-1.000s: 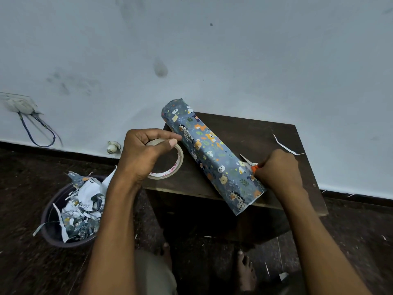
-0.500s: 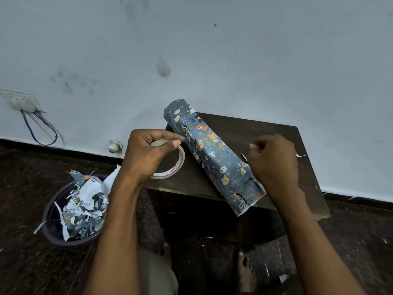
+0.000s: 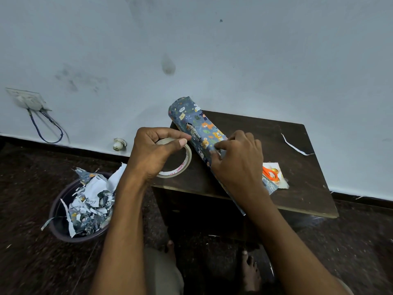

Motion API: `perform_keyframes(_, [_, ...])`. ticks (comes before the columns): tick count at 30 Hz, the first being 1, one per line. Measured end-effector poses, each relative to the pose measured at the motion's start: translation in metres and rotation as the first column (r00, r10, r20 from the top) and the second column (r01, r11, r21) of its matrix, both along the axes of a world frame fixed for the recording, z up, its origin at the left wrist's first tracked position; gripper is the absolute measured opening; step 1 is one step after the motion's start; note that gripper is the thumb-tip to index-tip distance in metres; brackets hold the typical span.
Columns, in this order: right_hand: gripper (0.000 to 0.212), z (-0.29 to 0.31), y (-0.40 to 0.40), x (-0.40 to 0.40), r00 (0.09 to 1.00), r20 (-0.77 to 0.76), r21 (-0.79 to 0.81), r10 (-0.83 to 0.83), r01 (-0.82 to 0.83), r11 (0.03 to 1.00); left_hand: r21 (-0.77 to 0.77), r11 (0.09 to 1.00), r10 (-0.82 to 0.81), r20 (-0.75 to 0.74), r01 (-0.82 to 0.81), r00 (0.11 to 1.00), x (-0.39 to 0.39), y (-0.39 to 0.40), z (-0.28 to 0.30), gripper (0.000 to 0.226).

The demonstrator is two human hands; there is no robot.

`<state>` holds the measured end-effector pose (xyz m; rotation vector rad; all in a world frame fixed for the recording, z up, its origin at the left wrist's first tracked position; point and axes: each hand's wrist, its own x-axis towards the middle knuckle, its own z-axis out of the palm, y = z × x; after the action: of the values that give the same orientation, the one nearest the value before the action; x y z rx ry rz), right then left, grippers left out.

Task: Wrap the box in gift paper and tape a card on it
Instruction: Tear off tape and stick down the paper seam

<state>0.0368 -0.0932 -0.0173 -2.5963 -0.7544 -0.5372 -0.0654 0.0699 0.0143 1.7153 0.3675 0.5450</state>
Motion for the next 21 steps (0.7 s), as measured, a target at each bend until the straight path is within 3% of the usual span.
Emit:
perform_keyframes(7, [0.035,-0.002,0.002,-0.006,1.0,-0.03,0.013,-0.007,0.007,1.0,0.003,1.0,-0.01,0.006,0.01,1.0,0.0,-0.001,0.0,0.014])
perform_keyframes(10, [0.029,0.007,0.003,-0.008,0.992,-0.088,0.273,0.091,-0.064,0.96,0.0,1.0,-0.017,0.014,0.017,1.0,0.001,-0.002,0.0,0.014])
perform_keyframes(12, [0.019,0.016,0.006,-0.012,0.97,-0.164,0.493,0.181,-0.078,0.867,0.006,1.0,-0.026,0.024,0.025,0.999,0.002,-0.002,0.0,0.016])
perform_keyframes(16, [0.017,0.025,0.011,-0.023,0.78,-0.508,0.608,0.365,0.025,0.794,0.002,0.999,-0.038,0.03,0.038,0.999,0.003,-0.002,-0.001,0.017])
perform_keyframes(21, [0.029,0.02,0.017,-0.031,0.622,-0.659,0.62,0.424,0.13,0.774,-0.001,0.999,-0.043,0.045,0.043,0.998,0.003,-0.001,-0.004,0.013])
